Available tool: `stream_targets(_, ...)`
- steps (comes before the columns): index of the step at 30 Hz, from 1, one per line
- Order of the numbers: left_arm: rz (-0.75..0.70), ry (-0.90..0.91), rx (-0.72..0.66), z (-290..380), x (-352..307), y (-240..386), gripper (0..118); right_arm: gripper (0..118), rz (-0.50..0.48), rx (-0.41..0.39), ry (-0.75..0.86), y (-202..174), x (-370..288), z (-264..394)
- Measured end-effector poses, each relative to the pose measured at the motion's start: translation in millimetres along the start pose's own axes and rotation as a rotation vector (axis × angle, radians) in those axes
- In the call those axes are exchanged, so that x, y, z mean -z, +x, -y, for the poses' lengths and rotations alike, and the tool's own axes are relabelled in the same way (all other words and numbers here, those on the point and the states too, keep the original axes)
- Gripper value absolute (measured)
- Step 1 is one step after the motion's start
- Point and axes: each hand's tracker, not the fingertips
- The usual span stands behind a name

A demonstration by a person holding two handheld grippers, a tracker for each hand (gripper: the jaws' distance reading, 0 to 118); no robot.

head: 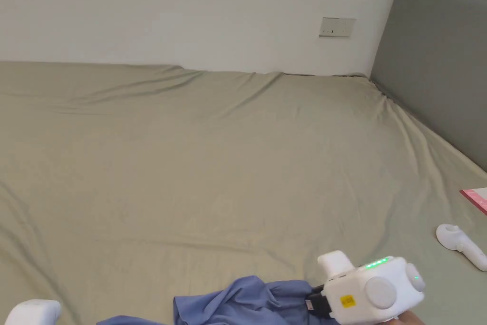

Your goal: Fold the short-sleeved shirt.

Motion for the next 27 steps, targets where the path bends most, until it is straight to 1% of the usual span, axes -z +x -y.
stream_targets(2, -0.008, 0.035, -0.005, -4.2, -12.2, -3.0, 17, 0, -0.035, 0.052, 0.082, 2.3, -33.5, 2.2)
stream_targets(3, -0.009, 0.051, -0.003, -8.1, -19.7, -5.4, 17, 0, -0.04, 0.071, 0.125, 1.6, -54.9, -8.1)
stream_targets(6, -0.03, 0.126, 0.012, -22.6, -47.9, -20.3, 17, 0, -0.075, 0.105, 0.297, -5.8, -129.4, -15.7)
stream_targets(7, -0.03, 0.147, 0.021, -28.7, -59.3, -23.6, 17, 0, 0.005, 0.234, 0.389, -2.4, -158.4, -19.6)
stream_targets(10, -0.085, 0.254, 0.085, -54.9, -105.7, -24.5, 17, 0, 0.009, 0.234, 0.573, -14.5, -244.1, -32.6)
stream_targets(11, -0.099, 0.301, 0.091, -64.6, -123.1, -27.3, 17, 0, -0.054, 0.162, 0.581, -24.8, -267.3, -44.3)
stream_targets(13, -0.074, 0.416, 0.066, -83.0, -160.8, -36.0, 17, 0, -0.054, 0.154, 0.662, -34.3, -316.3, -56.3)
stream_targets(14, -0.071, 0.47, 0.054, -93.8, -176.0, -47.1, 17, 0, -0.08, 0.193, 0.69, -27.6, -337.0, -61.2)
stream_targets(15, -0.079, 0.502, 0.053, -103.8, -193.0, -49.5, 17, 0, -0.08, 0.207, 0.72, -17.5, -353.8, -65.1)
stream_targets(16, -0.103, 0.543, 0.071, -115.2, -212.8, -51.4, 17, 0, -0.078, 0.211, 0.757, -17.6, -376.3, -71.3)
stream_targets(18, -0.139, 0.601, 0.111, -135.7, -254.1, -35.5, 17, 0, -0.072, 0.202, 0.823, -21.3, -416.8, -82.3)
stream_targets(19, -0.154, 0.622, 0.121, -146.5, -271.9, -35.5, 17, 0, -0.06, 0.177, 0.86, -36.4, -436.6, -84.5)
stream_targets(21, -0.186, 0.667, 0.13, -165.1, -303.0, -35.7, 17, 0, -0.077, 0.174, 0.914, -44.8, -469.7, -93.0)
stream_targets(22, -0.19, 0.686, 0.126, -173.7, -318.8, -31.4, 17, 0, -0.077, 0.153, 0.939, -58.2, -483.8, -94.3)
stream_targets(23, -0.186, 0.701, 0.121, -180.7, -331.7, -31.3, 16, 0, -0.067, 0.139, 0.958, -75.0, -496.2, -93.8)
stream_targets(25, -0.19, 0.729, 0.1, -193.2, -354.0, -30.2, 17, 0, -0.051, 0.113, 0.987, -89.9, -516.8, -100.0)
stream_targets(26, -0.192, 0.734, 0.098, -207.0, -356.2, -60.1, 16, 0, -0.051, 0.112, 0.991, -95.6, -524.9, -103.4)
stream_targets(27, -0.2, 0.738, 0.092, -213.1, -362.6, -61.0, 17, 0, -0.054, 0.101, 1.004, -116.8, -531.9, -101.1)
